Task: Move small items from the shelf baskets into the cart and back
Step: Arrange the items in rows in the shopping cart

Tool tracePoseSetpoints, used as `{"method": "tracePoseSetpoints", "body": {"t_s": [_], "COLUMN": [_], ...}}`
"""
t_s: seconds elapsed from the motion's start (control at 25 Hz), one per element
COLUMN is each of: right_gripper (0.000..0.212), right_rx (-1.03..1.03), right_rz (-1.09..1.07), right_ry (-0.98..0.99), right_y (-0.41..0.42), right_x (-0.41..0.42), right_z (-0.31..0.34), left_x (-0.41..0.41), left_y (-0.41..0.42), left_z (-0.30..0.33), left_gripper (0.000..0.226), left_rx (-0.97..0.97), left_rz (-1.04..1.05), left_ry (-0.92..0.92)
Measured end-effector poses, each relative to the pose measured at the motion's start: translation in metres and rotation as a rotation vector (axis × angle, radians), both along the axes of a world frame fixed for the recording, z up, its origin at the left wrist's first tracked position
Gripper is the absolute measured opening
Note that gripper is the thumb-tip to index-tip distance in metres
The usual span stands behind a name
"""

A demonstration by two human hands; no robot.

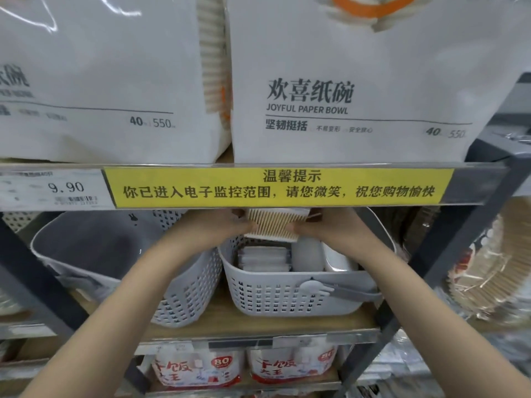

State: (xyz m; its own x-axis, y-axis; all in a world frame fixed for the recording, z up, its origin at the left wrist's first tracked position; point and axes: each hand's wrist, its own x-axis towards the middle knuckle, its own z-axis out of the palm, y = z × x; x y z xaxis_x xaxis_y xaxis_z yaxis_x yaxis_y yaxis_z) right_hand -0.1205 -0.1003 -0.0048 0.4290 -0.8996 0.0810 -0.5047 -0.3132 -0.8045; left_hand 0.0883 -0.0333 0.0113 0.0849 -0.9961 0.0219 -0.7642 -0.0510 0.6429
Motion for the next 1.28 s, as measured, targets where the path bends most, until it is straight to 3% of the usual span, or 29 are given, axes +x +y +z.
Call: {"method": "tracePoseSetpoints", "body": {"t_s": [0.16,0.28,0.36,0.4,0.48,0.56,0.64,0.8,0.92,1.08,1.28], "right_gripper": [0.052,0.027,0.01,0.012,0.041,0.057,0.058,0.057,0.057,0.053,0.063], "right_rx": [-0.006,-0.034,-0.053,-0.092,-0.236,-0.367,-0.335,-0.213,-0.07,-0.036,-0.058], "right_rz": [-0.012,0.012,0.055,0.101,0.162,0.197,0.227,0.273,0.284,0.292,0.326], "right_ry": [0.216,0.372,0.459,0.517,0.652,0.716,0.754,0.723,0.572,0.588,0.651], "right_y": [-0.03,-0.041,-0.041,-0.042,-0.046,-0.046,-0.048,-0.056,-0.063,-0.07,-0.069], "right_x": [0.02,0.031,0.035,0.035,0.035,0.037,0.04,0.042,0.034,0.033,0.04], "right_z": [-0.019,-0.026,-0.025,-0.025,-0.028,-0.03,-0.033,-0.044,-0.047,-0.051,-0.054], "left_x": [0.007,0.006,0.0,-0.003,-0.006,-0.005,-0.004,-0.012,-0.013,-0.004,-0.003], "left_y": [-0.031,-0.044,-0.048,-0.051,-0.058,-0.067,-0.072,-0.072,-0.072,-0.078,-0.086], "left_z": [-0.016,-0.026,-0.03,-0.032,-0.035,-0.04,-0.045,-0.049,-0.048,-0.051,-0.054], "left_gripper": [0.028,0.014,0.019,0.022,0.024,0.033,0.036,0.018,0.024,0.046,0.013], "left_rx": [0.025,-0.054,-0.057,-0.033,0.012,0.041,0.075,0.195,0.239,0.137,0.18], "left_rz": [-0.065,-0.12,-0.152,-0.164,-0.186,-0.21,-0.242,-0.27,-0.278,-0.314,-0.314], "left_ry": [-0.225,-0.445,-0.551,-0.579,-0.608,-0.635,-0.663,-0.704,-0.666,-0.518,-0.542]}}
